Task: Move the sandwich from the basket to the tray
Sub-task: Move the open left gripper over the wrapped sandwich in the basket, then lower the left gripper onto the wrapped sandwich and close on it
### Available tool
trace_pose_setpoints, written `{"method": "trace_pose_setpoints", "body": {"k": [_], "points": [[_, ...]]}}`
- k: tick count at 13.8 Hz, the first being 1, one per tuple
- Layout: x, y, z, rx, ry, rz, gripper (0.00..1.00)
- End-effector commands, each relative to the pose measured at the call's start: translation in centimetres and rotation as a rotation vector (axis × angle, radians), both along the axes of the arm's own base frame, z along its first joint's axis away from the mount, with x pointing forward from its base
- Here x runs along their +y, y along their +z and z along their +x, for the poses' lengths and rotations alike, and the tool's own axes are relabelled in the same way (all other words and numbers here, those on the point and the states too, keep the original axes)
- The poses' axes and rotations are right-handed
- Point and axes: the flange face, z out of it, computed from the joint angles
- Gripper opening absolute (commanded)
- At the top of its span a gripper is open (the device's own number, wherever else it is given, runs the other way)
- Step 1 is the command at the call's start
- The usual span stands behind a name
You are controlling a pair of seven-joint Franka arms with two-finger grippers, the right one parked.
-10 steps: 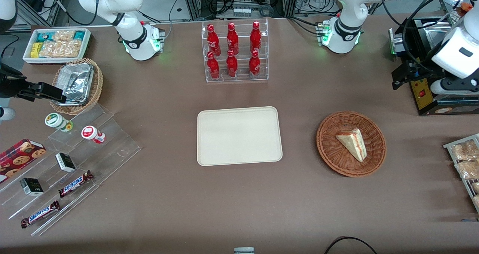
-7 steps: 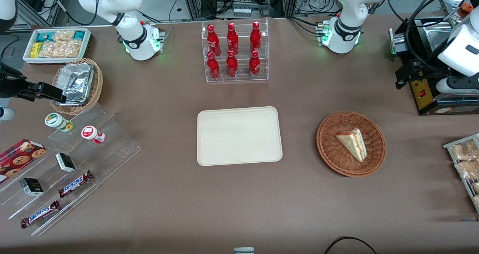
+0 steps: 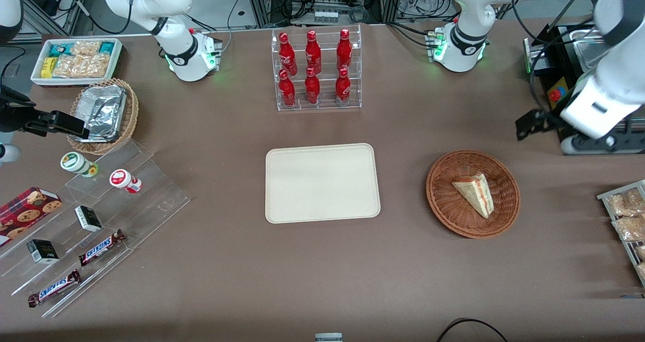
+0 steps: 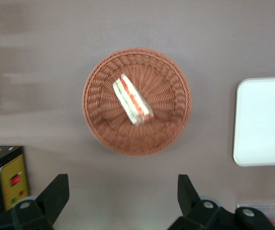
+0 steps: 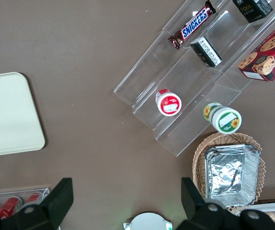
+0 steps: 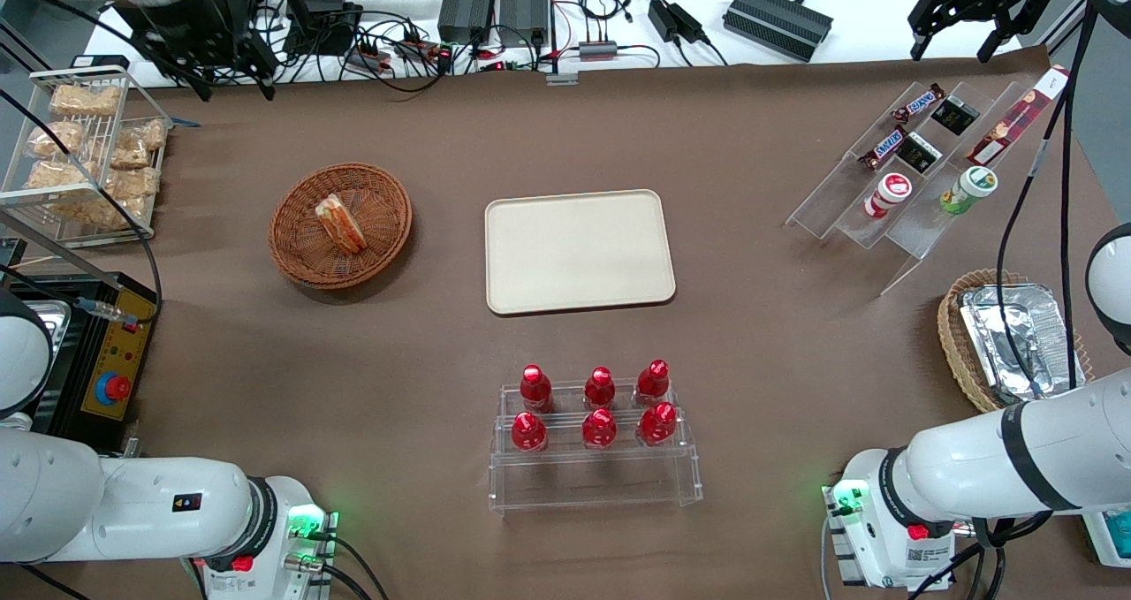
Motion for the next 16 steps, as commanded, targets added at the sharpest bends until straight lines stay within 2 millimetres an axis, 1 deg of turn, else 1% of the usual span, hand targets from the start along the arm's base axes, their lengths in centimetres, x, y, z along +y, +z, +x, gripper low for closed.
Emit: {"method": "trace_pose_setpoints", "body": {"k": [1, 3, 4, 6, 7, 9, 10, 12, 14, 16], "points": [[0.1, -7.1, -0.3, -0.016, 0.156, 0.004, 1.0], [-0.1, -12.4, -1.2, -0.053, 0.277, 0.0, 1.0], [-0.1, -14.5, -2.0, -0.067, 0.305, -0.003, 1.0], [0.0, -17.9, -3.0, -0.083, 0.346, -0.008, 1.0], [0.0, -19.8, -3.0, -0.072, 0.385, -0.008, 1.0], [0.0, -21.8, -2.8, -0.05, 0.447, -0.004, 1.0], [0.0, -22.3, -2.7, -0.06, 0.447, -0.009, 1.0], [-0.1, -24.7, -2.3, -0.063, 0.461, -0.015, 1.0], [-0.1, -26.5, -2.0, -0.066, 0.482, -0.02, 1.0], [-0.2, -27.8, -1.8, -0.062, 0.487, -0.022, 1.0]]}}
